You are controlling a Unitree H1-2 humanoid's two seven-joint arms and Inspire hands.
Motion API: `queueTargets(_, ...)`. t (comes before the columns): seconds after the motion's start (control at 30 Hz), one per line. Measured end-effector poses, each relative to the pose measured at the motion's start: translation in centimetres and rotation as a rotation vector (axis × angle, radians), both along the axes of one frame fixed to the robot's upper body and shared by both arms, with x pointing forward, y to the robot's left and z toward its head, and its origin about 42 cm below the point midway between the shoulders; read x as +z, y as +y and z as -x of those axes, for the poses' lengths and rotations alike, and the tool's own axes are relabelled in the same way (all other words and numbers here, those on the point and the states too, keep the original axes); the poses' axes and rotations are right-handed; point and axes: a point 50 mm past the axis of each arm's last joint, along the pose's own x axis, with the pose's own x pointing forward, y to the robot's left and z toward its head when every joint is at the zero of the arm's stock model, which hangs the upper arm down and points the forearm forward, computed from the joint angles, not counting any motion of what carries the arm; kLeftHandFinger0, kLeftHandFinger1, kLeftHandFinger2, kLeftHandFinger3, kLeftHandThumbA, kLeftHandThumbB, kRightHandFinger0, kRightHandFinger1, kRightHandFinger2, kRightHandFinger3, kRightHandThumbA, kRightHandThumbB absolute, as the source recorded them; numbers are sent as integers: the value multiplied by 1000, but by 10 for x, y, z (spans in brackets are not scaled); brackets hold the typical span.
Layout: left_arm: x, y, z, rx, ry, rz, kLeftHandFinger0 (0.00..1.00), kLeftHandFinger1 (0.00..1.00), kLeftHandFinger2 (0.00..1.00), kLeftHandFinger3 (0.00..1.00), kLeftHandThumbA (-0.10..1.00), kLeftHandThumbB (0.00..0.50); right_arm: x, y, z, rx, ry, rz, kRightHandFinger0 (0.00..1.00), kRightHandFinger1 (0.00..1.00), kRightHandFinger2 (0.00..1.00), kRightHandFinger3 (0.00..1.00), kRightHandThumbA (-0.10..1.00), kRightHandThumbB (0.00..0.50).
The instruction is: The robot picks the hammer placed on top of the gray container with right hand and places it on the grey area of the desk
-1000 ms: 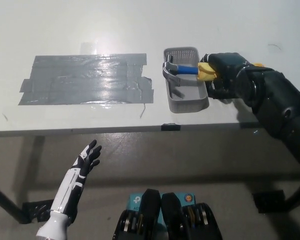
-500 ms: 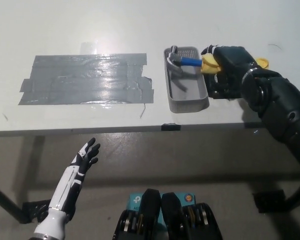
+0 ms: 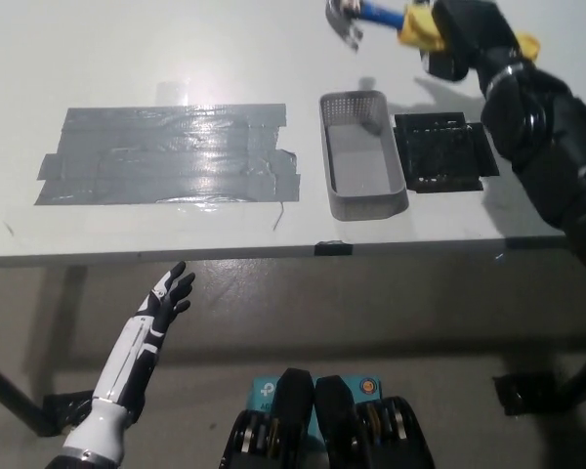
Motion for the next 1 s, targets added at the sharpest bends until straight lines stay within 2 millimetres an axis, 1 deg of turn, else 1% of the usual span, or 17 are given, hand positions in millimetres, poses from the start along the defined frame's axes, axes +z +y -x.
queueTargets(0.07, 0, 0, 0, 0, 0, 0, 1000, 1000, 1000, 1000, 1000, 43, 6, 5, 0, 9, -18, -8, 43, 502, 877, 939, -100, 219)
queueTargets(0.1, 0, 0, 1, 0, 1, -1, 1000, 1000, 1000, 1000, 1000, 43, 6, 8, 0, 13, -23, -11, 9, 468, 849, 908, -100, 184)
queueTargets(0.17, -1, 0, 1, 1, 2, -1, 1000, 1000, 1000, 1000, 1000, 24, 4, 19, 1, 31, -22, -19, 7, 467, 854, 909, -100, 155)
queueTargets(0.3, -3, 0, 3, 0, 8, -1, 1000, 1000, 1000, 1000, 1000, 21, -4, 49, 5, 78, -7, -34, 0, 428, 797, 894, -100, 128)
queueTargets(0.37, -3, 0, 3, -2, 10, -1, 1000, 1000, 1000, 1000, 1000, 27, -10, 67, 8, 104, 8, -42, 0, 439, 798, 889, -100, 113)
queueTargets(0.43, -3, -1, 4, -3, 10, -2, 1000, 1000, 1000, 1000, 1000, 23, -19, 91, 13, 134, 35, -52, 0, 384, 761, 805, -100, 141)
queueTargets(0.47, -3, -1, 4, -5, 10, -3, 1000, 1000, 1000, 1000, 1000, 23, -24, 103, 16, 150, 47, -58, 0, 368, 749, 794, -100, 142)
queueTargets(0.53, -3, -2, 4, -8, 9, -3, 1000, 1000, 1000, 1000, 1000, 32, -29, 121, 21, 177, 62, -66, 0, 392, 805, 895, -100, 146)
queueTargets(0.6, -3, -4, 4, -13, 10, -3, 1000, 1000, 1000, 1000, 1000, 44, -32, 143, 28, 207, 76, -75, 0, 379, 802, 915, -100, 149)
queueTargets(0.67, -3, -4, 4, -16, 10, -3, 1000, 1000, 1000, 1000, 1000, 54, -33, 163, 34, 234, 86, -84, 0, 328, 761, 811, -100, 151)
queueTargets(0.7, -3, -5, 4, -18, 11, -3, 1000, 1000, 1000, 1000, 1000, 53, -33, 172, 36, 244, 89, -89, 0, 326, 762, 806, -100, 151)
queueTargets(0.77, -2, -7, 5, -23, 11, -3, 1000, 1000, 1000, 1000, 1000, 50, -34, 186, 41, 260, 94, -96, 0, 302, 737, 741, -100, 183)
queueTargets(0.8, -2, -8, 5, -27, 12, -3, 1000, 1000, 1000, 1000, 1000, 44, -36, 196, 45, 271, 98, -102, 0, 305, 748, 745, -100, 182)
queueTargets(0.83, -1, -9, 6, -30, 12, -3, 1000, 1000, 1000, 1000, 1000, 42, -38, 202, 48, 277, 103, -105, 0, 324, 769, 777, -100, 172)
queueTargets(0.87, 1, -10, 7, -34, 10, -2, 1000, 1000, 1000, 1000, 1000, 48, -41, 210, 52, 286, 110, -109, 0, 348, 796, 808, -100, 187)
queueTargets(0.93, 1, -11, 8, -40, 11, -2, 1000, 1000, 1000, 1000, 1000, 52, -46, 219, 56, 294, 125, -111, 1, 382, 817, 836, -100, 185)
queueTargets(1.0, 1, -13, 8, -50, 13, -4, 1000, 1000, 1000, 1000, 1000, 54, -52, 228, 61, 299, 145, -111, 0, 381, 769, 755, -100, 200)
